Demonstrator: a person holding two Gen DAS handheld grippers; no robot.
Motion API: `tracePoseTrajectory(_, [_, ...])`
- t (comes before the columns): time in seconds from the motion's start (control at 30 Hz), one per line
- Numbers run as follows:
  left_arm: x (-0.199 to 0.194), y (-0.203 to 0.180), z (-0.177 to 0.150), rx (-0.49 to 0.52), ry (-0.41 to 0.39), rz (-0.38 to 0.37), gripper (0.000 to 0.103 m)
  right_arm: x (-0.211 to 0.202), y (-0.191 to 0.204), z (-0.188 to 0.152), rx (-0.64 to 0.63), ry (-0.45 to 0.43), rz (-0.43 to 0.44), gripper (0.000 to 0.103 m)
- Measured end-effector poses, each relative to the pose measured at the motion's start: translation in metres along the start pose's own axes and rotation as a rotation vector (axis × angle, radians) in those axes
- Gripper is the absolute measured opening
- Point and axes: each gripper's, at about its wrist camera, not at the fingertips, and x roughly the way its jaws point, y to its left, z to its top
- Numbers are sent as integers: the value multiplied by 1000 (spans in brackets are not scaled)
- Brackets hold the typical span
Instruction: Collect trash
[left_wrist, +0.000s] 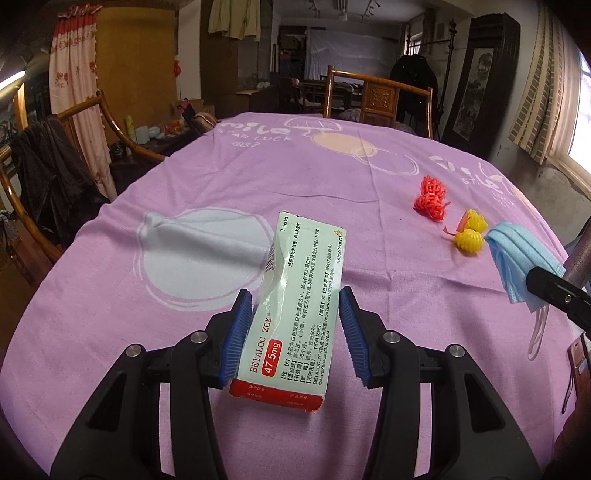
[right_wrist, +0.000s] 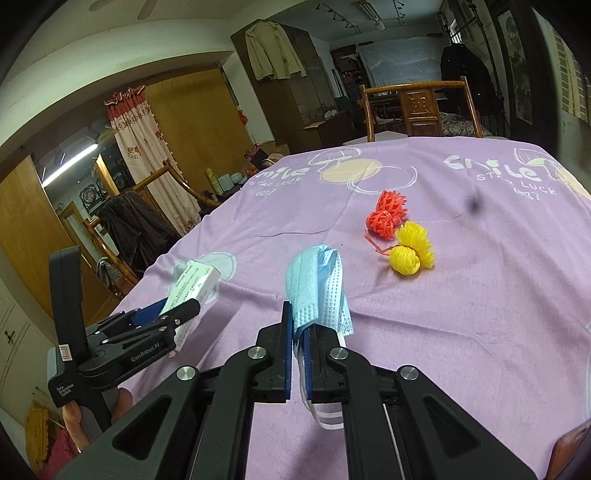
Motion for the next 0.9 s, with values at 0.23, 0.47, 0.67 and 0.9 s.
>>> tracePoseTrajectory(0.23, [-30, 13, -2, -8, -49, 47, 49, 2, 1, -1, 4, 17, 1, 7])
tracePoseTrajectory(0.47, [-85, 31, -6, -30, -130, 107, 49, -6, 4, -2, 1, -7, 22, 7])
tracePoseTrajectory(0.67, [-128, 56, -25, -59, -168, 180, 49, -8, 4, -4, 3, -7, 27, 7])
tracePoseTrajectory(0.9, [-183, 98, -58, -110, -211, 311, 49, -8, 6, -5, -9, -1, 18, 7])
